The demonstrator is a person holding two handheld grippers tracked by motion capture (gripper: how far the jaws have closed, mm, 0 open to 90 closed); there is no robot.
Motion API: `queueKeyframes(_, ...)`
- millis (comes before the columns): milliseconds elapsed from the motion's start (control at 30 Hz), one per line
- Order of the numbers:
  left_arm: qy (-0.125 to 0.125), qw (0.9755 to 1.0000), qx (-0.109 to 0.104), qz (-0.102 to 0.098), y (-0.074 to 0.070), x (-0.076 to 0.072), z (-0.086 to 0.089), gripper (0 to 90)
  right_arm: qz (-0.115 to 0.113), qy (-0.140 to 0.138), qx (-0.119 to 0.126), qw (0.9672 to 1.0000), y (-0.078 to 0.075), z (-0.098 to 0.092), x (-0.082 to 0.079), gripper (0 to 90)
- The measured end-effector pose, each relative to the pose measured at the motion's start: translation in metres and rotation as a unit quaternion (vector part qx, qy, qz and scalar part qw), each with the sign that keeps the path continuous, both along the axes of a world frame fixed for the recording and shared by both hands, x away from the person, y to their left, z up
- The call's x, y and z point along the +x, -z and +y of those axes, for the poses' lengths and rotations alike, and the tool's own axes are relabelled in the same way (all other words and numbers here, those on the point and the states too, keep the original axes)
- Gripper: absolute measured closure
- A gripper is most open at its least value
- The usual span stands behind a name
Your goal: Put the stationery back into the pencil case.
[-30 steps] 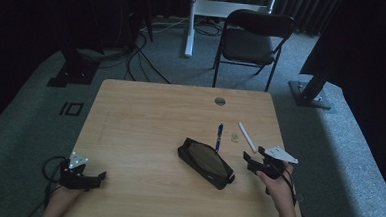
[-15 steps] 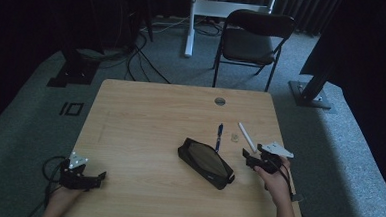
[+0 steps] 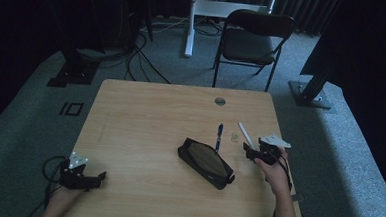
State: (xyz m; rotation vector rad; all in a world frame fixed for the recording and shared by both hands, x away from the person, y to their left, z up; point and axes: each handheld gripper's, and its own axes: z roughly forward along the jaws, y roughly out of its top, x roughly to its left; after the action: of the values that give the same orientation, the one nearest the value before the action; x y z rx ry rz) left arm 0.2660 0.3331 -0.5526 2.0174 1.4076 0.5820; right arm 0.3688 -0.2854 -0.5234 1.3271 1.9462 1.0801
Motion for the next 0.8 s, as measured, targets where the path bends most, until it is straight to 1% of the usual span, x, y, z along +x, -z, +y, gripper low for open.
queueKeyframes(67, 0.000, 1.0000, 0.000, 0.000, 0.000, 0.000, 0.000, 0.0, 0.001, 0.002, -0.005, 1.0000, 0.001, 0.000, 0.005, 29.6)
queueKeyframes(100, 0.000, 1.0000, 0.000, 0.000, 0.000, 0.000, 0.000, 0.0, 0.004, 0.004, -0.010, 0.9999, 0.001, -0.001, 0.011, 30.6)
queueKeyframes(133, 0.000, 1.0000, 0.000, 0.000, 0.000, 0.000, 0.000, 0.0, 0.004, 0.004, -0.010, 0.9999, 0.001, -0.001, 0.011, 30.6)
queueKeyframes(167, 0.000, 1.0000, 0.000, 0.000, 0.000, 0.000, 0.000, 0.0, 0.008, 0.004, -0.006, 0.9999, 0.001, -0.002, 0.016, 31.4)
queueKeyframes(233, 0.000, 1.0000, 0.000, 0.000, 0.000, 0.000, 0.000, 0.0, 0.007, 0.005, -0.007, 0.9999, 0.001, -0.002, 0.018, 32.1)
queueKeyframes(300, 0.000, 1.0000, 0.000, 0.000, 0.000, 0.000, 0.000, 0.0, 0.010, 0.006, -0.015, 0.9998, 0.000, -0.002, 0.025, 33.2)
queueKeyframes(433, 0.000, 1.0000, 0.000, 0.000, 0.000, 0.000, 0.000, 0.0, 0.012, 0.008, -0.016, 0.9998, 0.000, -0.003, 0.031, 34.4)
queueKeyframes(500, 0.000, 1.0000, 0.000, 0.000, 0.000, 0.000, 0.000, 0.0, 0.015, 0.009, -0.010, 0.9998, 0.000, -0.004, 0.036, 38.3)
queueKeyframes(533, 0.000, 1.0000, 0.000, 0.000, 0.000, 0.000, 0.000, 0.0, 0.019, 0.012, -0.003, 0.9997, 0.001, -0.004, 0.038, 38.2)
queueKeyframes(600, 0.000, 1.0000, 0.000, 0.000, 0.000, 0.000, 0.000, 0.0, 0.023, 0.016, -0.005, 0.9996, 0.003, -0.004, 0.042, 43.0)
queueKeyframes(633, 0.000, 1.0000, 0.000, 0.000, 0.000, 0.000, 0.000, 0.0, 0.023, 0.016, -0.005, 0.9996, 0.003, -0.004, 0.042, 43.0)
queueKeyframes(667, 0.000, 1.0000, 0.000, 0.000, 0.000, 0.000, 0.000, 0.0, 0.022, 0.017, -0.009, 0.9996, 0.005, -0.004, 0.046, 48.4)
queueKeyframes(700, 0.000, 1.0000, 0.000, 0.000, 0.000, 0.000, 0.000, 0.0, 0.022, 0.017, -0.009, 0.9996, 0.005, -0.004, 0.046, 48.4)
queueKeyframes(733, 0.000, 1.0000, 0.000, 0.000, 0.000, 0.000, 0.000, 0.0, 0.025, 0.018, -0.015, 0.9994, 0.007, -0.004, 0.049, 51.6)
queueKeyframes(800, 0.000, 1.0000, 0.000, 0.000, 0.000, 0.000, 0.000, 0.0, 0.027, 0.018, -0.016, 0.9993, 0.008, -0.004, 0.050, 53.1)
